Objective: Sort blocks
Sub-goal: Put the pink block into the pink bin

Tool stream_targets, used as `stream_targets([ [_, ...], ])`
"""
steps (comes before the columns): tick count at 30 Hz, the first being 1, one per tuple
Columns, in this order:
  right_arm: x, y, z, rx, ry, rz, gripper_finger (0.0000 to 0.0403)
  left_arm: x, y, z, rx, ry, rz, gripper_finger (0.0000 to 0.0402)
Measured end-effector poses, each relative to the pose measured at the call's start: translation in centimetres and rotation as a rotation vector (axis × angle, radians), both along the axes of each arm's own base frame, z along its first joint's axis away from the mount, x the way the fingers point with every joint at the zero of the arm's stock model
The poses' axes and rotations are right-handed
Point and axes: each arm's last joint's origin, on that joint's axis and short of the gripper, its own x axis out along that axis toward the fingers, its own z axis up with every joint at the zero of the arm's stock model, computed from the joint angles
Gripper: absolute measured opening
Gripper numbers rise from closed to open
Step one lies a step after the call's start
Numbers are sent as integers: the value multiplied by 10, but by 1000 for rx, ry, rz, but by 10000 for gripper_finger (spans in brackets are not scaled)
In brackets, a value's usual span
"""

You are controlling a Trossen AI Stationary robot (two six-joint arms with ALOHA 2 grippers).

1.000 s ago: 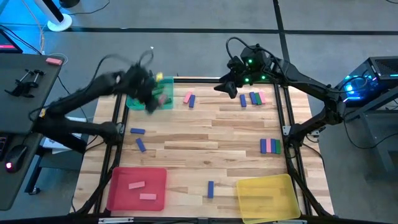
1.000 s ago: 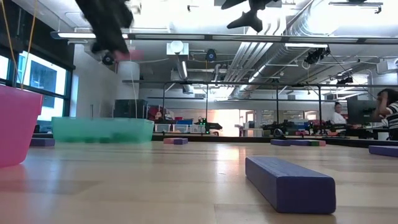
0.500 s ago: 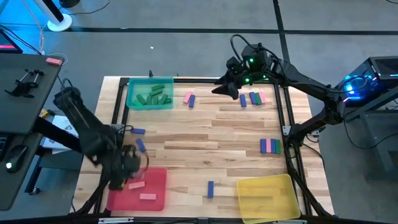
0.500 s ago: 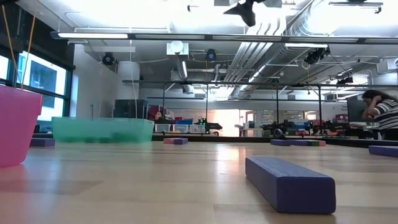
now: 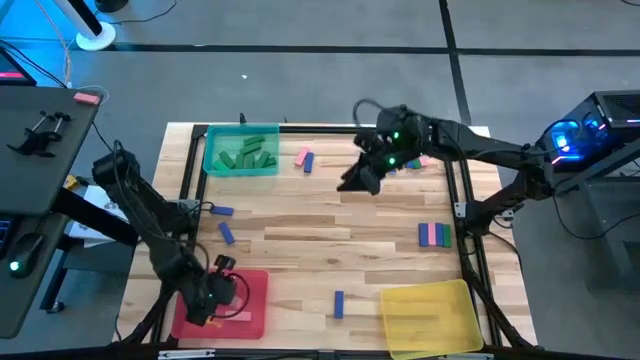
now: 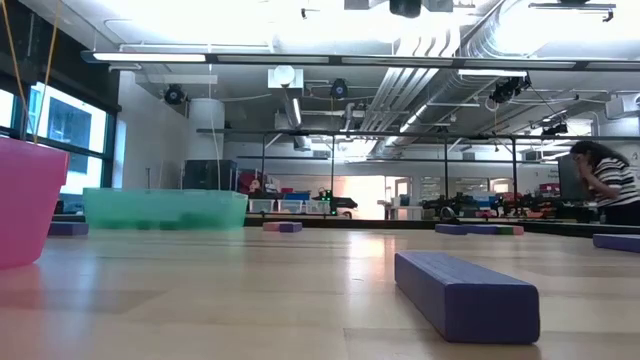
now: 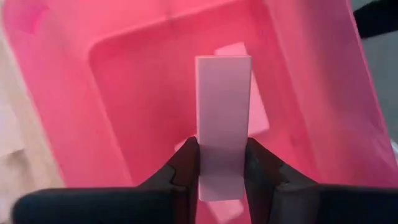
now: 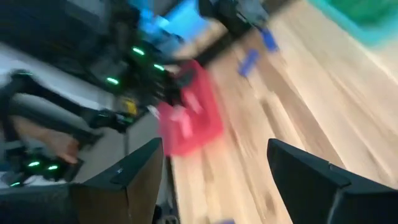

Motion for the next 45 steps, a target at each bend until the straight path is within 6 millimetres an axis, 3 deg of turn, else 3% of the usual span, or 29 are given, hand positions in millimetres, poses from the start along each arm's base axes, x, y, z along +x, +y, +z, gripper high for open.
stream_targets([
  [5, -10, 20, -17, 26, 248, -65, 262, 5, 0, -10, -121, 14, 46, 144],
  [11, -15, 38, -37, 79, 409, -67, 261, 7, 6, -13, -112, 57, 128, 222],
  [15, -18, 50, -53, 113, 504, -67, 261, 9, 13, -10, -169, 153, 120, 255],
  [18, -32, 57, -72, 122, 719, -127, 261, 7, 22, 2, -206, 155, 133, 264],
  [21, -56, 61, -104, 120, 1035, -231, 261, 4, 39, 21, -195, 24, 179, 265],
  [23, -69, 61, -121, 133, 1155, -267, 260, 3, 54, 34, -171, -79, 236, 265],
  [26, -86, 56, -145, 239, 1172, -295, 255, 1, 83, 51, -139, -213, 335, 266],
  [32, -124, 35, -197, 286, 1223, -571, 234, 5, 132, 74, -116, -417, 558, 266],
  [37, -146, 23, -219, 244, 1233, -738, 176, 20, 155, 86, -119, -572, 695, 266],
  [42, -145, 23, -219, 176, 1223, -713, 33, 43, 172, 97, -166, -740, 817, 266],
  [45, -145, 28, -219, 169, 1230, -692, 16, 54, 182, 102, -156, -839, 909, 266],
])
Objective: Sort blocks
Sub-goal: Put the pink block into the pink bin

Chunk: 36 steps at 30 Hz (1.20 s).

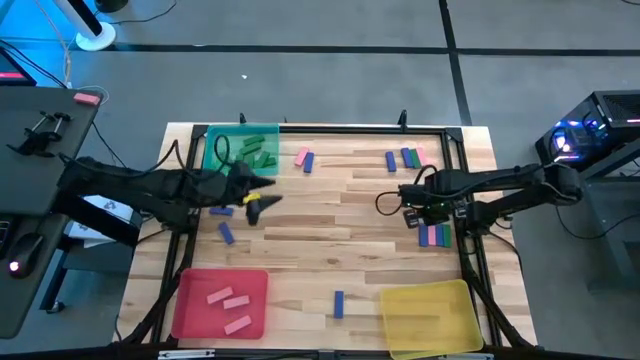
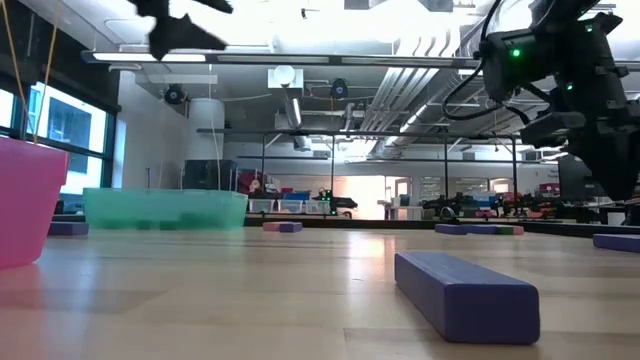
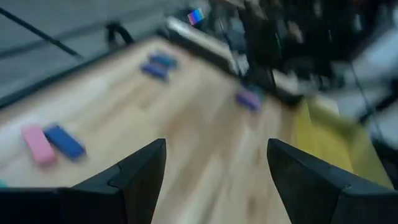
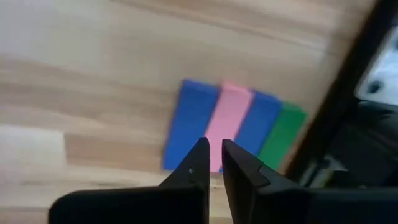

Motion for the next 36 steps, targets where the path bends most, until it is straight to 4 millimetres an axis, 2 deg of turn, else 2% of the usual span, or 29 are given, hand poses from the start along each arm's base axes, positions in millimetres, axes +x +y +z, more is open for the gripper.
stream_targets([
  [5, 3, 6, -4, -19, 40, -77, 3, 10, 20, 9, 21, -128, 150, 266],
  [7, 3, 11, -6, -80, 73, -141, 5, 11, 28, 15, 39, -178, 177, 266],
  [16, 8, 25, -14, -213, 112, -274, 0, 5, 56, 35, 229, -283, 253, 266],
  [22, 17, 28, -28, -215, 148, -342, 0, -3, 69, 52, 344, -395, 325, 266],
  [28, 24, 42, -42, -266, 193, -436, 0, -10, 72, 62, 427, -445, 352, 266],
  [32, 29, 47, -27, -354, 180, -486, 0, -14, 70, 65, 456, -454, 342, 266],
  [36, 23, 47, -15, -427, 262, -488, 0, -15, 70, 66, 486, -443, 324, 266],
])
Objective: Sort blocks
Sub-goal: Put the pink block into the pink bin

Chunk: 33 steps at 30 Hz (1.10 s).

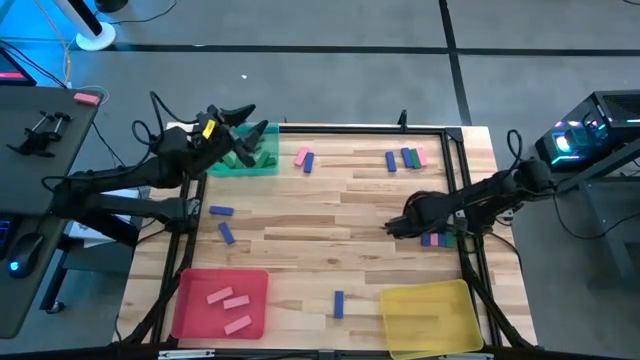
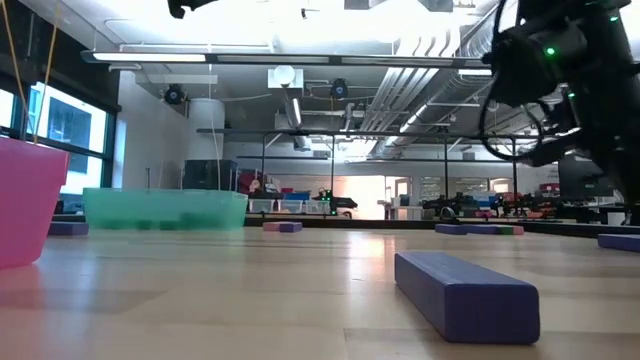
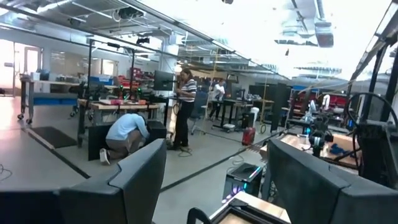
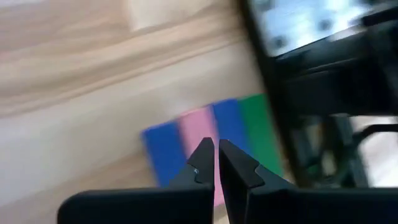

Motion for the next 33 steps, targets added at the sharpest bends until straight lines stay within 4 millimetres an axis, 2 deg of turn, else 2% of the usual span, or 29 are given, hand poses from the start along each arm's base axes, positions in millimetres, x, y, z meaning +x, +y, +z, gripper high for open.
stream_targets([
  [3, -8, -1, -4, -16, 51, -59, 0, 0, 0, 0, 0, 0, -1, 266],
  [8, -9, -1, -24, -6, -34, -95, 0, 0, 0, 0, 0, 0, -1, 266],
  [11, -14, -1, -31, 10, -28, -107, 0, 0, 0, 0, -6, -4, -3, 266],
  [20, -13, -1, -33, 9, -41, -103, 0, 0, 0, 0, -13, -7, -5, 266],
  [33, 7, -15, -37, -65, -194, -29, 0, 0, 0, 0, -14, -5, -5, 266],
])
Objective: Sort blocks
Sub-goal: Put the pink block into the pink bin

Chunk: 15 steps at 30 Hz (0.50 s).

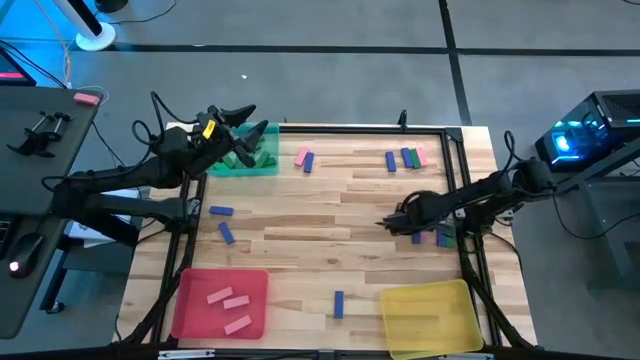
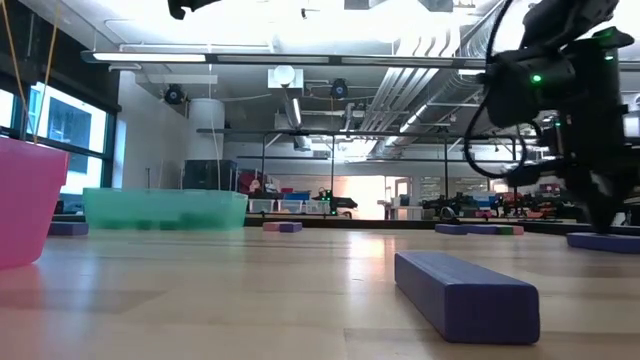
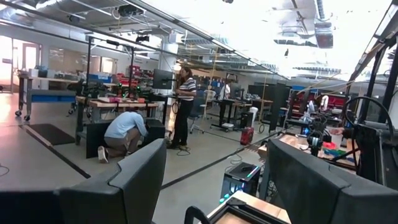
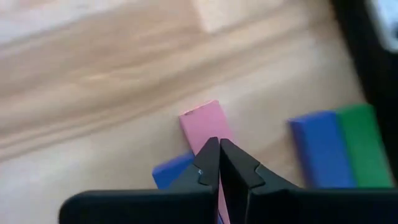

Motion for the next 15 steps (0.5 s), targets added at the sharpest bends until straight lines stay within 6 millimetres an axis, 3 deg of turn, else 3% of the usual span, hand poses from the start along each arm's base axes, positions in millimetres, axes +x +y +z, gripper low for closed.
stream_targets([
  [15, 38, -54, 1, -66, -291, 180, 0, 1, 0, -3, -8, 25, 0, 266],
])
